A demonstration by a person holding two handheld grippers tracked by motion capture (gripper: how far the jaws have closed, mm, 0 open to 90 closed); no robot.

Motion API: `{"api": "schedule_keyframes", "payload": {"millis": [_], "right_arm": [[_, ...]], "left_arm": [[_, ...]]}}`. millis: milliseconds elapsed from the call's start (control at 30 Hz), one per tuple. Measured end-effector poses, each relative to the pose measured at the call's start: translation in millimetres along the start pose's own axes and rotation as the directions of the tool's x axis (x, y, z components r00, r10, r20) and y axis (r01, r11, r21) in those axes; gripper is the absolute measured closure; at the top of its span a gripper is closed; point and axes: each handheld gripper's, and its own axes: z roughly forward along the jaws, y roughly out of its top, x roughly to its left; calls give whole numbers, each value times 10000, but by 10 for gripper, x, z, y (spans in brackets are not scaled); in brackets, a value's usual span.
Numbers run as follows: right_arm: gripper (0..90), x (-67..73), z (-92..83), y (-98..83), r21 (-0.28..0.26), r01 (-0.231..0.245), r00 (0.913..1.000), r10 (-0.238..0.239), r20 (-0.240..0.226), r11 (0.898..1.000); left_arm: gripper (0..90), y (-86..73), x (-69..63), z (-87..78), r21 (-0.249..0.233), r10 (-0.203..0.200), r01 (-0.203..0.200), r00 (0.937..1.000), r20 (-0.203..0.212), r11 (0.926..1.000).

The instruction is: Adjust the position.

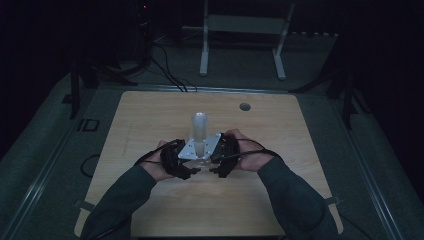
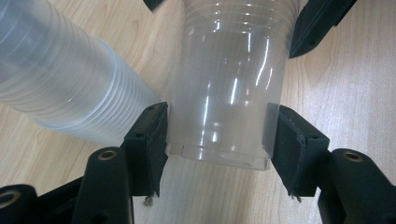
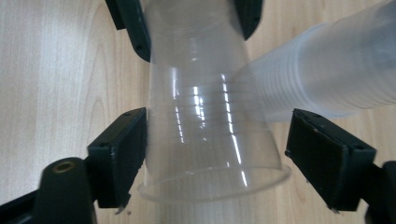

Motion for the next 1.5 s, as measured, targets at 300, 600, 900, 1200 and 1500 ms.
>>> {"api": "schedule_keyframes", "payload": {"millis": [300, 600, 900, 1200, 1500], "right_arm": [[141, -25, -80, -29, -348, -264, 9995, 271, 185, 9990], [132, -52, -173, -59, -811, -584, 9975, 614, 346, 9950], [133, -54, -262, -157, -1398, -1183, 9917, 1241, 335, 9831], [164, -78, -310, -254, -1636, -1561, 9866, 1618, 225, 9741], [216, -89, -317, -351, -1979, -2015, 9777, 2093, 191, 9593]], "left_arm": [[414, -50, 20, -29, -253, -254, 252, 9996, -87, 9994], [414, -120, 41, -36, -416, -547, 540, 9984, -157, 9977], [414, -174, 59, -76, -791, -867, 850, 9960, -192, 9932], [414, -224, 74, -123, -1214, -1168, 1139, 9930, -171, 9860], [414, -273, 70, -144, -1811, -1547, 1497, 9879, -140, 9720]]}}
